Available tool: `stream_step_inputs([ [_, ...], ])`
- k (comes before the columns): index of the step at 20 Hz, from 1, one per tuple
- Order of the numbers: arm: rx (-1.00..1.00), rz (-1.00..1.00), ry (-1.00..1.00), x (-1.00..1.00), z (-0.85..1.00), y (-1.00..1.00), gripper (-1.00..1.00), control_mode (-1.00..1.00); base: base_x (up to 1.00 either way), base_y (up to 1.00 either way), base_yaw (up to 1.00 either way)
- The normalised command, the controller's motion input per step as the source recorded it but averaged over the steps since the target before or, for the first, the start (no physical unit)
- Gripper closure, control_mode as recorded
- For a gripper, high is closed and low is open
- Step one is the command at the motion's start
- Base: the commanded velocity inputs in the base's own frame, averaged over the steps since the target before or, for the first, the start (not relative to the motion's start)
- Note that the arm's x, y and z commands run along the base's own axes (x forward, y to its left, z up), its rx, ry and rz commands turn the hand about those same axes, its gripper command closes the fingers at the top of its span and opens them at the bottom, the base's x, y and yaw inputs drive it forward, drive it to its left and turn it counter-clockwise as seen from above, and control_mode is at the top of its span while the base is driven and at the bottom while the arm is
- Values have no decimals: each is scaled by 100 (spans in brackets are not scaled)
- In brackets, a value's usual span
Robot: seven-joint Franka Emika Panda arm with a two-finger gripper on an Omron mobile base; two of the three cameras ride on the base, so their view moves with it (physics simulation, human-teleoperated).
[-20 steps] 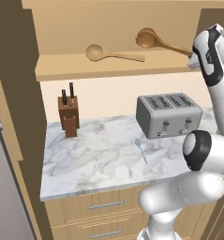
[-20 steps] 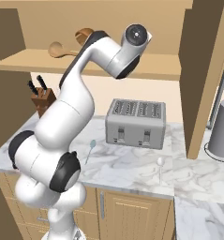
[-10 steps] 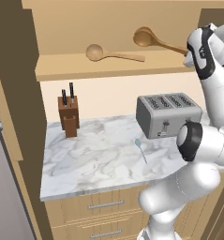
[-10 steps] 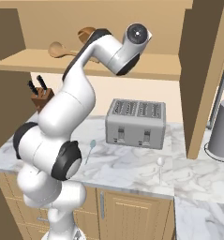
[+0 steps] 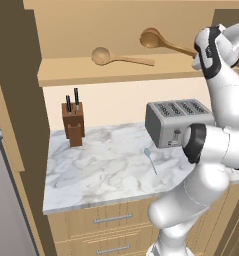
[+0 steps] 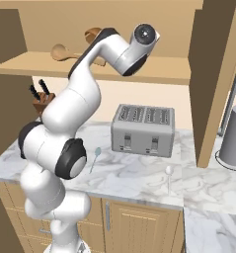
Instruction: Organize the utensils by type. Pick up the wooden spoons from the counter and place them in the open cabinet. Then pick up the metallic utensils from the counter and place them in the open drawer.
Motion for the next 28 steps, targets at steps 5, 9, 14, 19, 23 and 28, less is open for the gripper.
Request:
stream_step_inputs([
  [5, 0, 2, 0, 12, -3, 0, 100, -100, 0, 0, 0],
  [9, -1, 3, 0, 0, -11, 0, 100, -100, 0, 0, 0],
  [14, -1, 3, 0, 1, -10, 0, 100, -100, 0, 0, 0],
  [19, 0, 3, 0, 7, 0, 1, 100, -100, 0, 0, 0],
  [23, 0, 1, 0, 21, 0, 4, 100, -100, 0, 0, 0],
  [28, 0, 0, 0, 33, 0, 7, 100, -100, 0, 0, 0],
])
